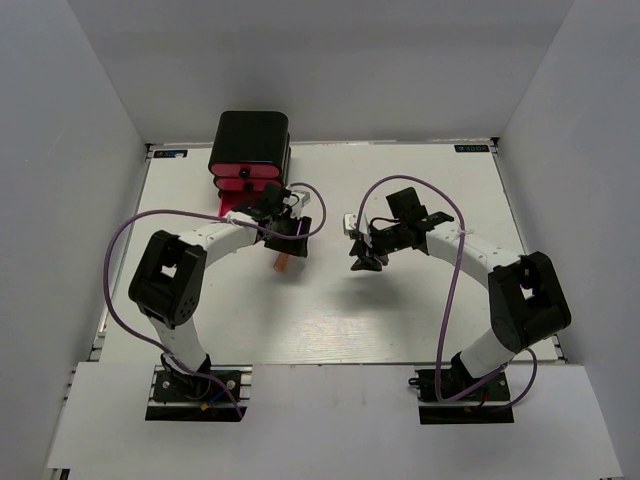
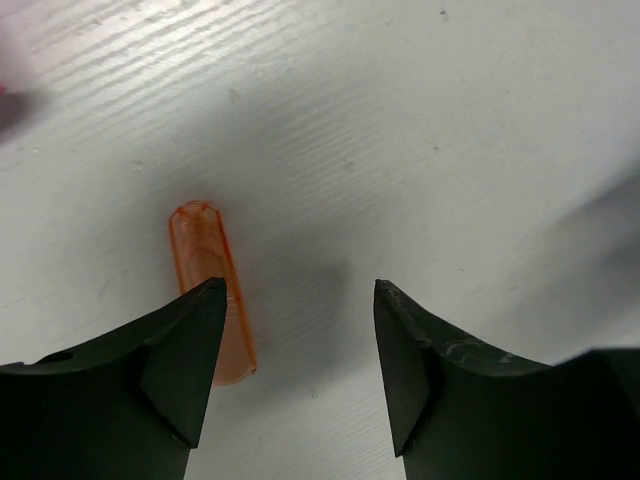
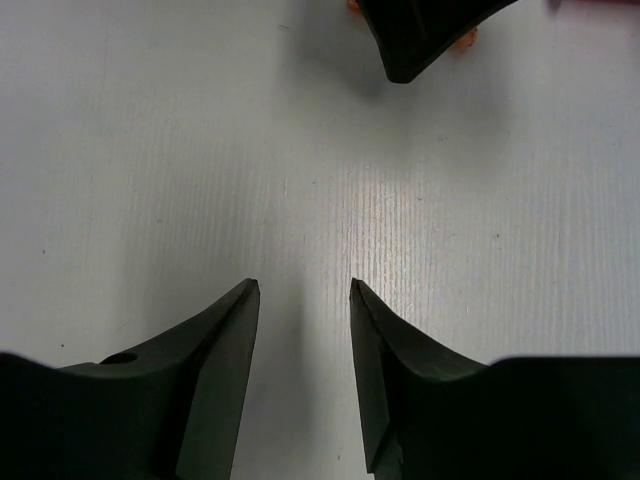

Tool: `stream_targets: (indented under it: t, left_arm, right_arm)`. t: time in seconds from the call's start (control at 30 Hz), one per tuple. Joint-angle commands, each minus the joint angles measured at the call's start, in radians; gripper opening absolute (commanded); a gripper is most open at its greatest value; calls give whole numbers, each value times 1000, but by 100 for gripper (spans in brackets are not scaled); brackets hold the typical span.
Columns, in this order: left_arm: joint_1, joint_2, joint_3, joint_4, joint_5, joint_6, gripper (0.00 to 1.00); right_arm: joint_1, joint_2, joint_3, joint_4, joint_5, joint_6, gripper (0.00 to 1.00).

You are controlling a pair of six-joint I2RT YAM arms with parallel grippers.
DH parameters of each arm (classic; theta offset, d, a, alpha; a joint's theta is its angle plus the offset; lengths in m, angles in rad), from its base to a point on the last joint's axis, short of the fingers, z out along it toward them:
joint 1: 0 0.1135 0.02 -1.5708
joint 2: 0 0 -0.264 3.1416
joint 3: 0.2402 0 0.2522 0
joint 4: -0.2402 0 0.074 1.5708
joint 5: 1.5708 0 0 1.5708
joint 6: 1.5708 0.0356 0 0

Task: Sort the stationery into containers
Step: Pick up the stationery from the center of the board.

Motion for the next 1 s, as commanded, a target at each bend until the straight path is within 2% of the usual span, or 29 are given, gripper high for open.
stream_targets:
  t: [0.0, 0.3, 0.57, 0.77, 0.8, 0.93, 0.97]
  left_arm:
    - [-16, -66, -26, 15, -113, 12, 71]
    - [-16, -28, -48, -6, -248, 3, 66]
    - [-36, 8, -48, -6, -291, 3, 46]
    - [-45, 8, -58, -6, -291, -7, 41]
    - [-45, 8, -59, -6, -291, -7, 37]
    - [-19, -41, -78, 10, -252, -77, 25]
    - [4, -66, -103, 49, -242, -147, 23]
  right_arm:
    - [-6, -29, 1, 15, -7, 7, 48]
    - [-6, -24, -5, 15, -7, 5, 48]
    - [-7, -30, -8, 12, -4, 7, 48]
    - [-9, -29, -11, 12, -4, 9, 48]
    - [-7, -27, -11, 12, -4, 9, 48]
    - [-9, -29, -9, 15, -5, 6, 48]
    - [-10, -27, -9, 16, -2, 9, 48]
